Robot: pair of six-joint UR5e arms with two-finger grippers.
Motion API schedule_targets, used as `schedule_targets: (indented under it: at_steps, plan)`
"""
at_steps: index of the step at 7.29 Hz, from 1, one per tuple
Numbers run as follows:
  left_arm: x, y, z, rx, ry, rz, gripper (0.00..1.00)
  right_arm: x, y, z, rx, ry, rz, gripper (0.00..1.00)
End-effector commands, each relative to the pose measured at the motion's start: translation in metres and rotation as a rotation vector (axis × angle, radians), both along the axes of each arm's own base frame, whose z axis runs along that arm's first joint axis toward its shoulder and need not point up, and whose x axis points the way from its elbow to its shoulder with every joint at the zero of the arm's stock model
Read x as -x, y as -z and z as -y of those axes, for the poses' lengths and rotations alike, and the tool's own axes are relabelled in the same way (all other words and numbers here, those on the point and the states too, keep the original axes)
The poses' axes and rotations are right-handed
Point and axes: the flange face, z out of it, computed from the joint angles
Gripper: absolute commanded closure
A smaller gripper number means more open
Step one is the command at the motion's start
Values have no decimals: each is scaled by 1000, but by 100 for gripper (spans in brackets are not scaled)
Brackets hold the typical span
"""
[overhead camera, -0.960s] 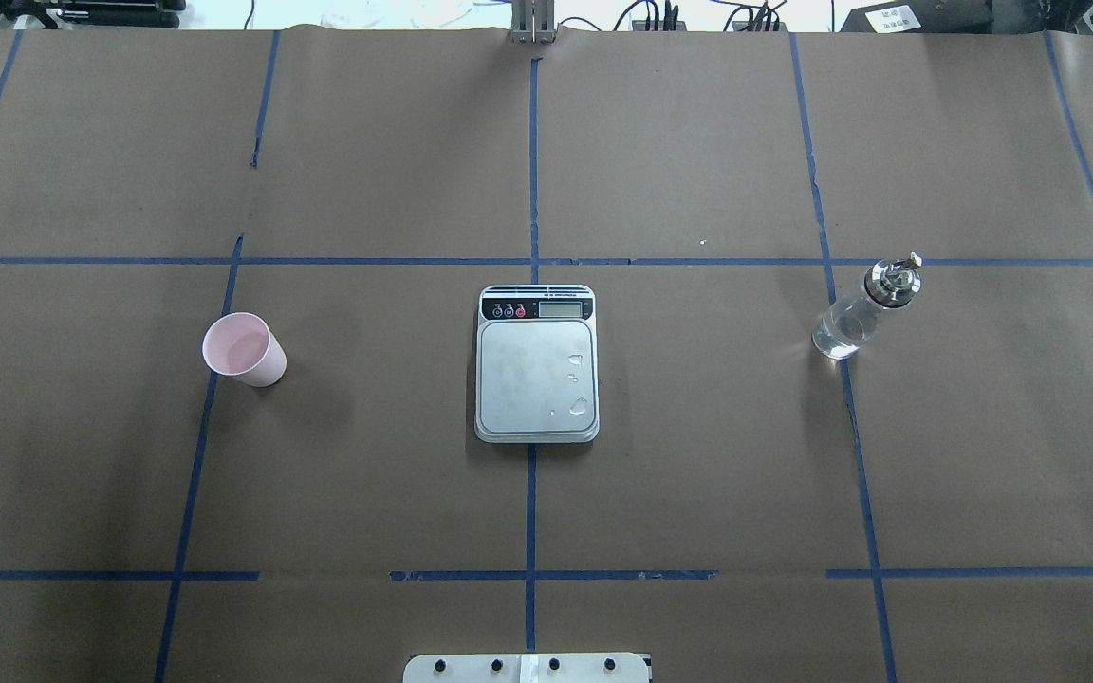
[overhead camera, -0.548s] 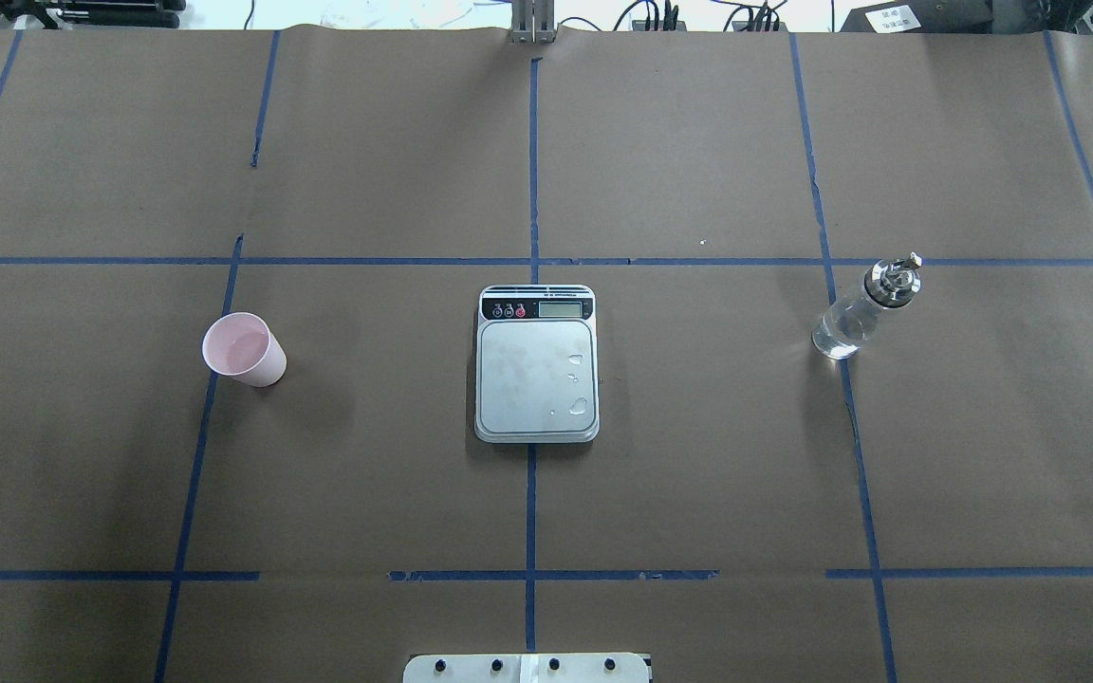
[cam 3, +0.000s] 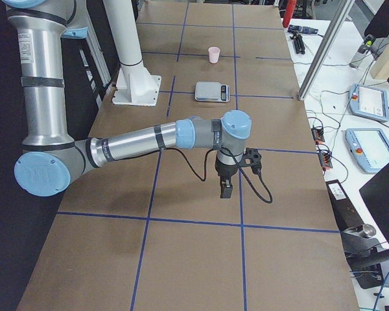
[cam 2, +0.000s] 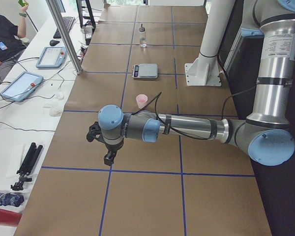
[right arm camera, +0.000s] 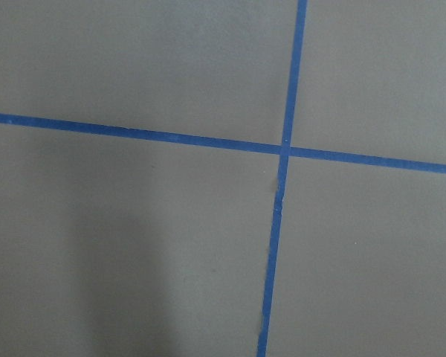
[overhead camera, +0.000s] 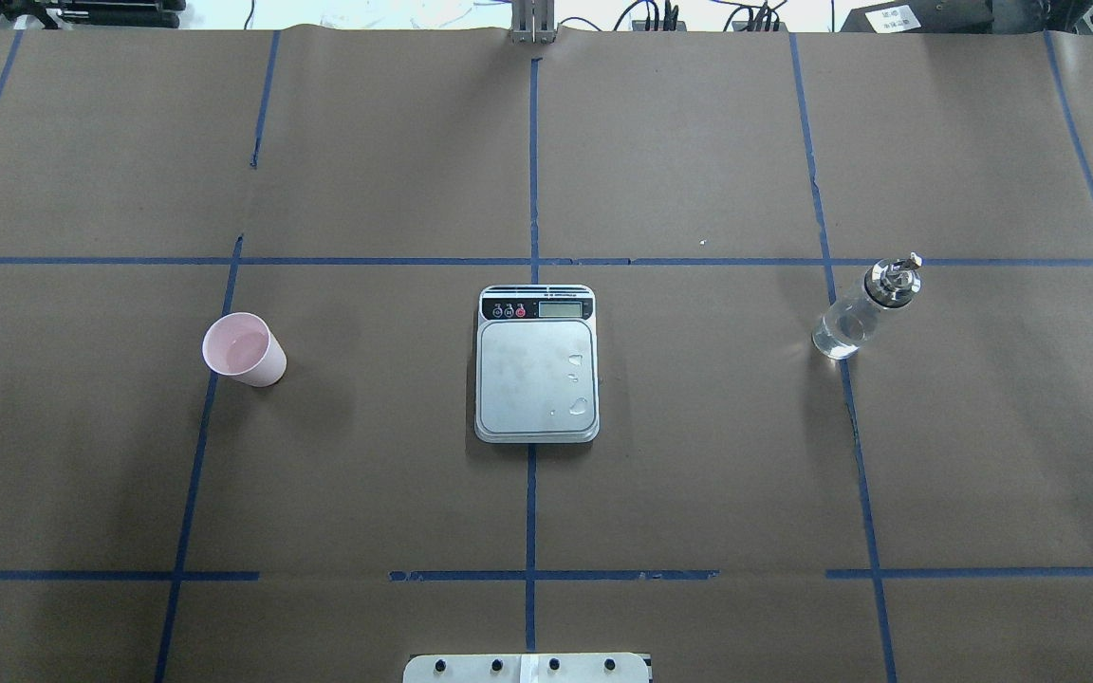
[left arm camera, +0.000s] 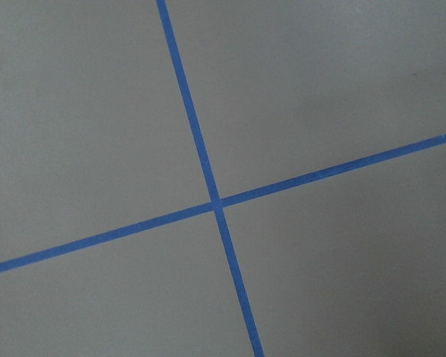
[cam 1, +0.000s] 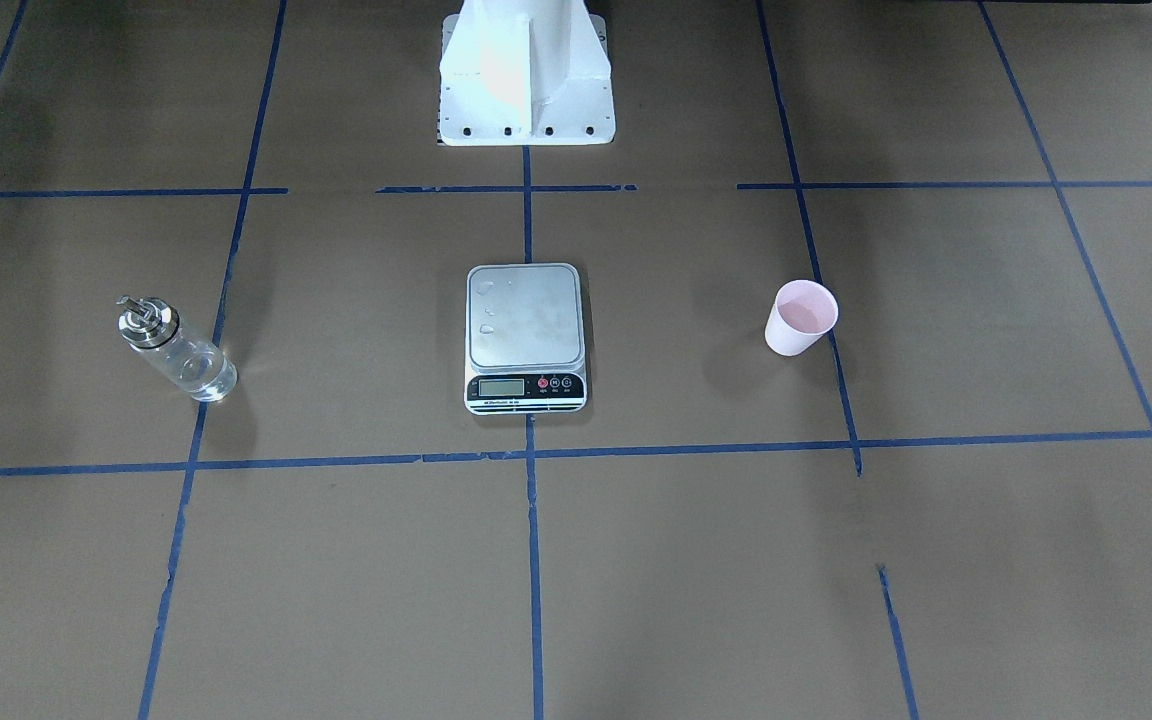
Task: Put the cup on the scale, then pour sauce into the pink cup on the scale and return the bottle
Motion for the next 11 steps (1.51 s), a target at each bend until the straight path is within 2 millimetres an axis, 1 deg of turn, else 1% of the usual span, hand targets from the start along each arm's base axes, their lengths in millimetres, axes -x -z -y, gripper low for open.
schedule_targets:
  at_steps: [1,2,3,4,5,6,7,8,9,10,11]
  plan:
    - [0,13,6,-132,1,1,0,13,34,22,-119,16,11,0]
    - [-1,32,18,-222,2,-1,0,20,55,33,-238,25,18,0]
    - [-1,49,21,-313,2,-1,0,21,67,38,-330,14,32,0]
    - [0,53,19,-356,3,-2,0,22,72,41,-393,14,40,0]
    - [-1,67,27,-435,2,-1,0,23,73,41,-403,14,47,0]
    - [-1,73,29,-485,2,-2,0,23,73,41,-415,15,42,0]
    - [-1,70,34,-481,2,-4,0,22,72,40,-470,26,48,0]
    - [-2,69,33,-485,-3,-8,0,21,66,30,-491,15,59,0]
    - [-2,87,33,-520,1,-11,0,21,58,35,-492,16,59,0]
    - [-10,106,28,-440,86,-62,0,23,55,38,-479,4,55,0]
    - [-52,111,24,-361,96,-120,0,24,57,41,-458,-21,64,0]
